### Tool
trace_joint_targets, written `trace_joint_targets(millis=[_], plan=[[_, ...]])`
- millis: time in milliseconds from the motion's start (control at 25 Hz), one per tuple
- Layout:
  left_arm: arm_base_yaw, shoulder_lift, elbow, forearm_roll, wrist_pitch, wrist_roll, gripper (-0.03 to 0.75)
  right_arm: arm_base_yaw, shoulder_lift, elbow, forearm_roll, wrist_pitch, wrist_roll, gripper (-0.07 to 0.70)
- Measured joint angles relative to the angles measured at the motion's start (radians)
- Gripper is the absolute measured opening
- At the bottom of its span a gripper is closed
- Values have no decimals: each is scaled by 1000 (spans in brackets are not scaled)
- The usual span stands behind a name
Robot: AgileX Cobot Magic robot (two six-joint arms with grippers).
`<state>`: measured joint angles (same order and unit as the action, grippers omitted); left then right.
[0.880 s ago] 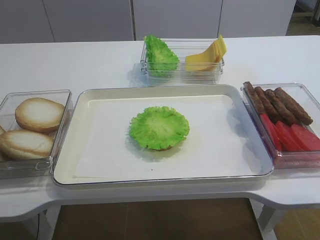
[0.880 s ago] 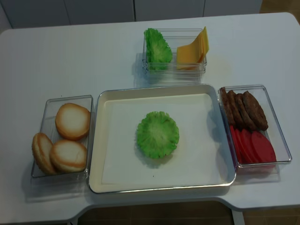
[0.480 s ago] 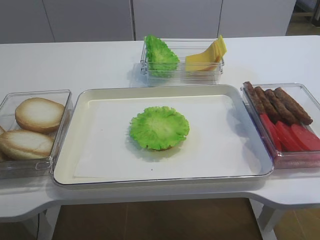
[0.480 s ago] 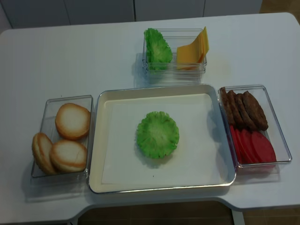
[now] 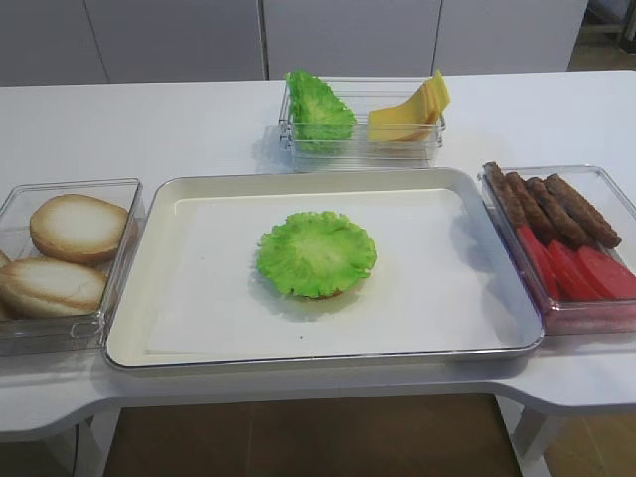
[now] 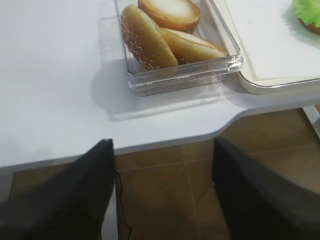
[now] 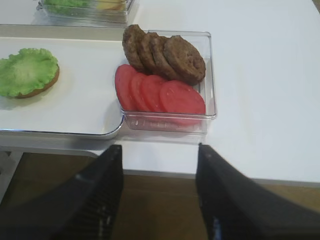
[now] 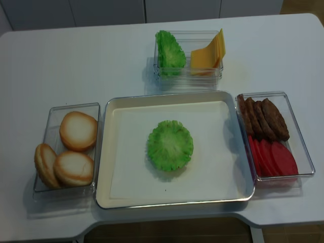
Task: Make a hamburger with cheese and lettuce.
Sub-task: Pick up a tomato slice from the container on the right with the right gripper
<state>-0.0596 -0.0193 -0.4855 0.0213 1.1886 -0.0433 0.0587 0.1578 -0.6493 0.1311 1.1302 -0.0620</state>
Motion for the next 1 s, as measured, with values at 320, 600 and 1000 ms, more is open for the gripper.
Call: trace_joint_targets(millis=[320,600,1000], plan=[[0,0,0,0,0,0,459,0,309,-155,10,-100,0,356],[0,0,0,0,0,0,459,0,483,-255,77,-149,1,356],[0,0,0,0,0,0,459,0,767,-452,107,-108,21,356]])
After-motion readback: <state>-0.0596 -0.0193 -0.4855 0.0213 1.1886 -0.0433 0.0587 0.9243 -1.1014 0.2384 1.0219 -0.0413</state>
